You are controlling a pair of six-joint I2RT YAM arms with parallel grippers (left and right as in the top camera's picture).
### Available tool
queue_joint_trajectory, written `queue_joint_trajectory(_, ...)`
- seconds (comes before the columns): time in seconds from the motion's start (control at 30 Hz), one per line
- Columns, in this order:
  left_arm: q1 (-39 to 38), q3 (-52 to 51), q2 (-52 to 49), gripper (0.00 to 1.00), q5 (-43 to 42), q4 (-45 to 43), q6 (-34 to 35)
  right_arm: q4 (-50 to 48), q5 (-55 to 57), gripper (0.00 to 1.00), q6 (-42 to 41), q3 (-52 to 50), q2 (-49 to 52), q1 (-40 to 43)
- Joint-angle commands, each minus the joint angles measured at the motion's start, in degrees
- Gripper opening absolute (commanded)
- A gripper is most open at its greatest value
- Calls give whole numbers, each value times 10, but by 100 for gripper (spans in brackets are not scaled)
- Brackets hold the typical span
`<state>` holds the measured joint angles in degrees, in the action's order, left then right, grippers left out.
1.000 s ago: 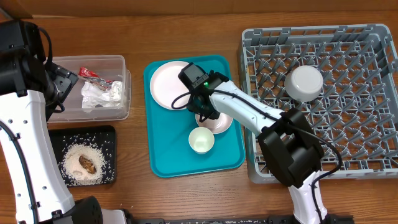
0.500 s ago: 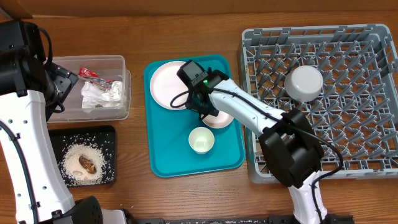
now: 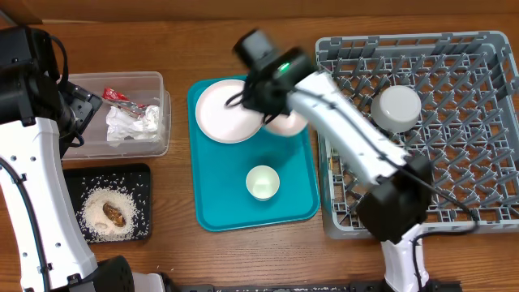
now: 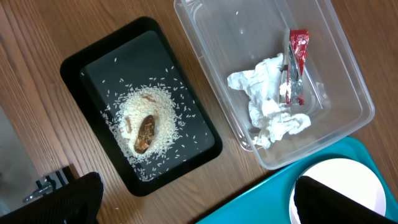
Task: Sort waste into correct bins and load items into the dishwasher
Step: 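Lift the pink bowl and carry it right over the dish rack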
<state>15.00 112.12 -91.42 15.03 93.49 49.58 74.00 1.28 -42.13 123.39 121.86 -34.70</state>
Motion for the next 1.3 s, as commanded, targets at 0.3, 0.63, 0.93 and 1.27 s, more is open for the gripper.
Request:
queue_joint_trajectory(0.3, 0, 2, -2, 100, 1, 1, 10, 160, 5, 4, 102, 53, -126, 258)
queue_joint_trajectory(0.63, 0, 2, -2, 100, 1, 1, 10, 230, -129, 4, 234, 48, -126, 425)
queue_joint_trajectory(0.93, 0, 2, -2, 100, 1, 1, 10, 231, -442, 4, 429, -5, -126, 538)
queue_joint_trajectory(1.27, 0, 2, -2, 100, 1, 1, 10, 231, -582, 4, 588, -207, -126, 587)
